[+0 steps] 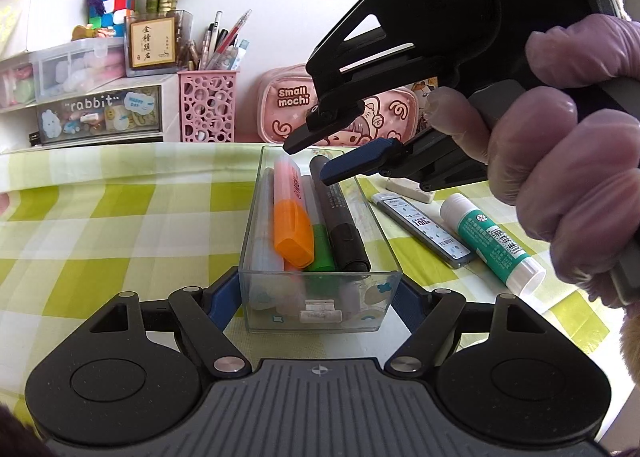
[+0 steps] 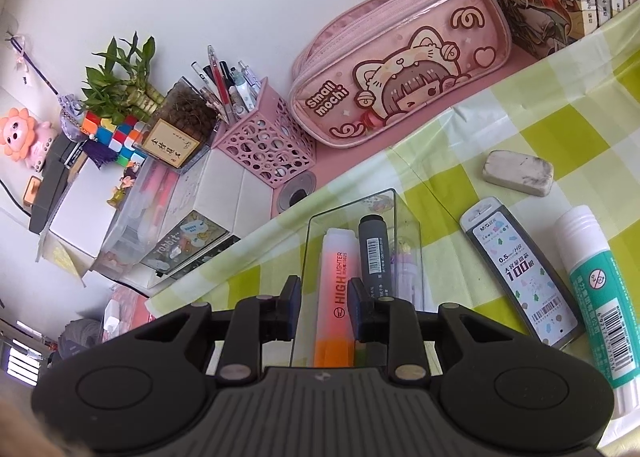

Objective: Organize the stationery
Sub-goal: 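Carry the orange highlighter into the clear box and release it, then move the right tool to the pencil-lead case and grasp it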

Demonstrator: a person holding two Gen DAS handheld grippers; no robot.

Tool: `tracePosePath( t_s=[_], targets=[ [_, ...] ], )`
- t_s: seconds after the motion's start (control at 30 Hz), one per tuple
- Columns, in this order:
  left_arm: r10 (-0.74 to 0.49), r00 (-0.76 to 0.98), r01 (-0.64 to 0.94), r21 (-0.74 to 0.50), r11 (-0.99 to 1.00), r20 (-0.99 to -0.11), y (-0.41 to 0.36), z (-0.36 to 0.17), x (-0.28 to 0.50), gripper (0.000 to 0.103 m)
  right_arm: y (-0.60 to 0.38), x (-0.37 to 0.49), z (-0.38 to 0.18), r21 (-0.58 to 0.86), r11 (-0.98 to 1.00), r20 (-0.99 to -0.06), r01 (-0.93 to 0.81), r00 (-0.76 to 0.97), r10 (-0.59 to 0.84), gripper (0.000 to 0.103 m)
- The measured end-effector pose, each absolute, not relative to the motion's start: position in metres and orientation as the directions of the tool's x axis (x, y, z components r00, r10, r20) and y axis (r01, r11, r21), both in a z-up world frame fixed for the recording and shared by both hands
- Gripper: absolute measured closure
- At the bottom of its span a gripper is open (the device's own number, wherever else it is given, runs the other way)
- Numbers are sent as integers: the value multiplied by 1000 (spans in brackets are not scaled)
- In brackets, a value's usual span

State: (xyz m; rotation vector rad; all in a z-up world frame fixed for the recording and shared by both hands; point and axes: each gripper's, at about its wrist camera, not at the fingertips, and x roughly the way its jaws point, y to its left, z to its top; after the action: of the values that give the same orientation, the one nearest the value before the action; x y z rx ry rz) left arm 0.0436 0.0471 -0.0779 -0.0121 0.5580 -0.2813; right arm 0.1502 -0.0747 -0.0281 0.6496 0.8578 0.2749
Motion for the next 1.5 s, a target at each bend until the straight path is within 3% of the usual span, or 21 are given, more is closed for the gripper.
tracePosePath(
  t_s=[0.2, 0.7, 1.0, 1.23, 1.5],
  targets=[
    [-267, 811, 260, -88, 962, -521, 47, -78, 44, 27, -78, 144, -19, 612, 791, -594, -18, 649, 475, 52],
    [-268, 809, 260, -91, 961, -523, 48, -78, 44, 27, -132, 95, -15, 484, 874, -563, -36, 752, 343, 33],
    [-268, 806, 259, -94, 961, -528, 47, -78, 45, 27, -157, 69, -20, 328, 939, -530, -100, 804, 271, 31],
    [-268, 804, 258, -94, 961, -530, 48, -79, 46, 27, -147, 64, -44, 238, 952, -550, -192, 782, 295, 31],
    [-268, 804, 258, -95, 961, -530, 48, -79, 46, 27, -129, 63, -49, 204, 934, -510, -293, 783, 357, 32]
  ],
)
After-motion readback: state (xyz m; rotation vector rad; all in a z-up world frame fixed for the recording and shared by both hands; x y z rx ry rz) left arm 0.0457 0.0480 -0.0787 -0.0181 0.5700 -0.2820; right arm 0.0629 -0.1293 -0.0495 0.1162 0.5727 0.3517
